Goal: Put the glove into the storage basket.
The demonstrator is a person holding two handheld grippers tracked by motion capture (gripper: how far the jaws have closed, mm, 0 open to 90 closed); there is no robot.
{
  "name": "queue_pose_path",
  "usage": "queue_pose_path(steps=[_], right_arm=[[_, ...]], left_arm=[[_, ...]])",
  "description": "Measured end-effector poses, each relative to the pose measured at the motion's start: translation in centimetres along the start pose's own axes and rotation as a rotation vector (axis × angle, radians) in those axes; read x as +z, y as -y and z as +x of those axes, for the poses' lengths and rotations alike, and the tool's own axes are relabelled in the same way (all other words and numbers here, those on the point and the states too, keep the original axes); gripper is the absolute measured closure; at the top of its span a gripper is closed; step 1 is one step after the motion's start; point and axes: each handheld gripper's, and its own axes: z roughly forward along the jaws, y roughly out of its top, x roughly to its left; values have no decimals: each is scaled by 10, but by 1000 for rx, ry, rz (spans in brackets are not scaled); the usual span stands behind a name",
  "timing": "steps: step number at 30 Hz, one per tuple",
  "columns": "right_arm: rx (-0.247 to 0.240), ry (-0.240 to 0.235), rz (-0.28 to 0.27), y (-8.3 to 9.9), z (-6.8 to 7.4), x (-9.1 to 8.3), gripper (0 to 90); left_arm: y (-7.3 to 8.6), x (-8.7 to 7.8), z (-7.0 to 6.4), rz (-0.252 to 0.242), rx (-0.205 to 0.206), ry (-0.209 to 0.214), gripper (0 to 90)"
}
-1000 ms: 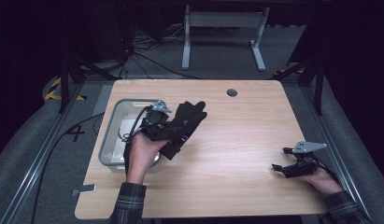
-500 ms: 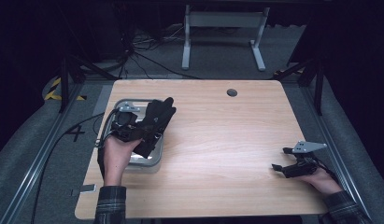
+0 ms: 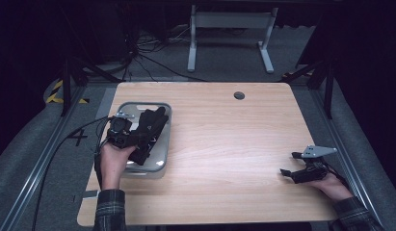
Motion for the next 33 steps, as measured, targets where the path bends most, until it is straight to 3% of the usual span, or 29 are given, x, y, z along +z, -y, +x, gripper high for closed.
queue_pose_path(steps=[11,20,33], right_arm=[[0,0,0,0,0,0,102],[0,0,0,0,0,0,102],[0,0,0,0,0,0,102]], left_arm=[[-1,11,5,44,-27,-14,613],[-2,12,6,31,-23,-58,366],[-11,3,-12,-28,21,-51,154]])
